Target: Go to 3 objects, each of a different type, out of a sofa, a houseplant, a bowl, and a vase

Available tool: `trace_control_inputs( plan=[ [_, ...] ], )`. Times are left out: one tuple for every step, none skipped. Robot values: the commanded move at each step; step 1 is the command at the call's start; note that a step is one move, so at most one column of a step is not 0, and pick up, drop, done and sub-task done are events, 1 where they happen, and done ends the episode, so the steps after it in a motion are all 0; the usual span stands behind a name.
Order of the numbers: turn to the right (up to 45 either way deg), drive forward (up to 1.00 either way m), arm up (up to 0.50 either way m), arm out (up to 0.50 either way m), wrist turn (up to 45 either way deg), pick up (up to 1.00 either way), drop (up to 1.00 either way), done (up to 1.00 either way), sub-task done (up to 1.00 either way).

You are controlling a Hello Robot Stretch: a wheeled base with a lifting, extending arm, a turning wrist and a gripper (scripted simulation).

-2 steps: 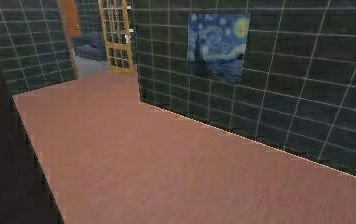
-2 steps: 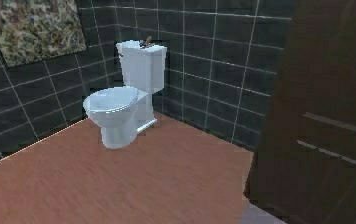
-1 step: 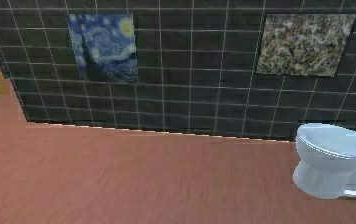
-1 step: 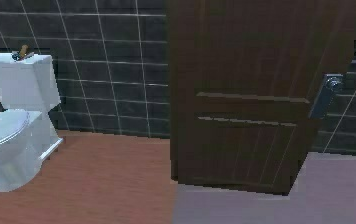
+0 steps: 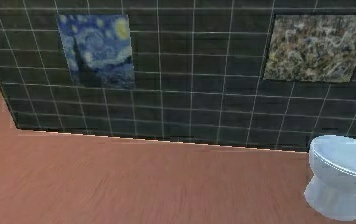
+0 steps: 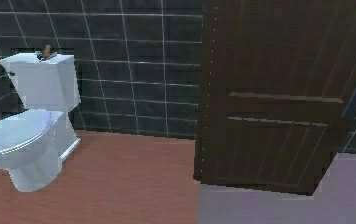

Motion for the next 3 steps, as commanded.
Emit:
trace_control_inputs(
  plan=[
    [45.0, 0.00, 0.00, 0.00, 0.0, 0.00, 0.00, 0.00, 0.00],
    [45.0, 0.00, 0.00, 0.00, 0.0, 0.00, 0.00, 0.00, 0.00],
    [6.0, 0.00, 0.00, 0.00, 0.0, 0.00, 0.00, 0.00, 0.00]
  ],
)
